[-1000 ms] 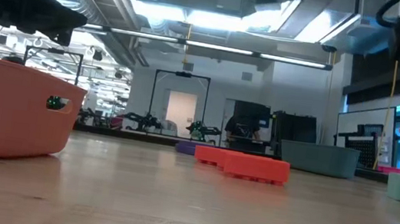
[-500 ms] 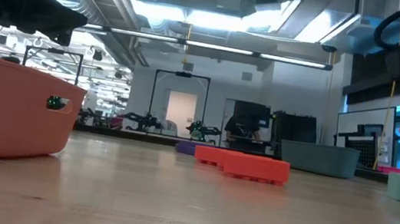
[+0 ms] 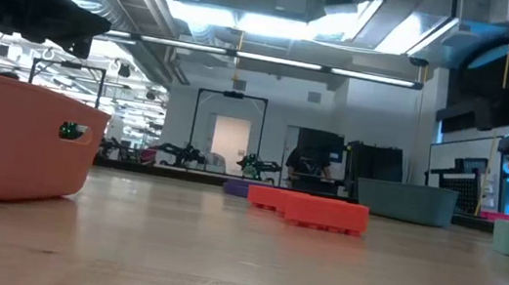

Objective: Sort & place blocks by color
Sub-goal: Put the top light blue block into the brown bin

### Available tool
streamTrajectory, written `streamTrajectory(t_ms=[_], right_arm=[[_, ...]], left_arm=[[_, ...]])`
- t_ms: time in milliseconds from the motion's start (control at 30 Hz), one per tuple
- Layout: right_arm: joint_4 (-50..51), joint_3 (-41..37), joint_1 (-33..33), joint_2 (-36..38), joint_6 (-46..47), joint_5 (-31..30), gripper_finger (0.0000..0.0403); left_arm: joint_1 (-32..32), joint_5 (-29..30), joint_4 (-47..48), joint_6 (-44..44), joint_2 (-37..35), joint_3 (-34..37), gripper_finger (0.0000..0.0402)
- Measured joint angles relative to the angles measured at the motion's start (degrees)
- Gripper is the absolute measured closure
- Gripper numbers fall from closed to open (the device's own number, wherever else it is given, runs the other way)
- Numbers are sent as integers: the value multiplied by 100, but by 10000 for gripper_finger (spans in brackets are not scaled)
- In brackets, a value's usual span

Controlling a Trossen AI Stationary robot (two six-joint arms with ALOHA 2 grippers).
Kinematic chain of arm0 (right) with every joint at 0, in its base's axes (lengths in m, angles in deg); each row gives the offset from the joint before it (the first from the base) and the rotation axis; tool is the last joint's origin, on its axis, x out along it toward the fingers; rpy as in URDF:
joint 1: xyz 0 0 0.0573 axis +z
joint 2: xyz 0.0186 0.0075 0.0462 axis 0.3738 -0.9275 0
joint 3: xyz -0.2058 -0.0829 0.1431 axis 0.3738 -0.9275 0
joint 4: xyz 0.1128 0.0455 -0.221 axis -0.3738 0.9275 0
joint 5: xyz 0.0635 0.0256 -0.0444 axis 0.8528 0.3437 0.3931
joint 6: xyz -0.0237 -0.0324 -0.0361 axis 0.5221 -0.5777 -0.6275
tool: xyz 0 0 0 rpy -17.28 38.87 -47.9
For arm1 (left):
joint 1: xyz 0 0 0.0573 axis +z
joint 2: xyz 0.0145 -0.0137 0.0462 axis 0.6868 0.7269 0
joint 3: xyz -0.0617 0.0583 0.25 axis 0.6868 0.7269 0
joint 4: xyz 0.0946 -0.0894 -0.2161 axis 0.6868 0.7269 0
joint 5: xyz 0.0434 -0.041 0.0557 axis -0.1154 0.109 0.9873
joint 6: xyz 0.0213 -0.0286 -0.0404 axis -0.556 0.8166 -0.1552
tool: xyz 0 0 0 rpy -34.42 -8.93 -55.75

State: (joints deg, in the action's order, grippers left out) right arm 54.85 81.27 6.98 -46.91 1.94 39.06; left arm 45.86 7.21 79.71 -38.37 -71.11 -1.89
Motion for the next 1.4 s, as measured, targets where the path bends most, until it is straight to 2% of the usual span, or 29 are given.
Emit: streamTrajectory(t_ms=[133, 400, 867, 1267, 1400], right_arm=[[-28, 0, -2, -145, -54, -3, 152], [-105, 0, -4, -312, -127, 37, 194], [-31, 0, -2, -312, 21, 102, 219], [-35, 0, -4, -309, -136, 195, 240], [-48, 4, -4, -305, -234, 197, 259]], left_arm=[[0, 2, 0, 0, 0, 0, 387], [0, 0, 0, 0, 0, 0, 385], [-1, 0, -2, 0, 1, -2, 401], [-1, 0, 0, -1, 1, 0, 383], [-1, 0, -2, -2, 0, 0, 384]])
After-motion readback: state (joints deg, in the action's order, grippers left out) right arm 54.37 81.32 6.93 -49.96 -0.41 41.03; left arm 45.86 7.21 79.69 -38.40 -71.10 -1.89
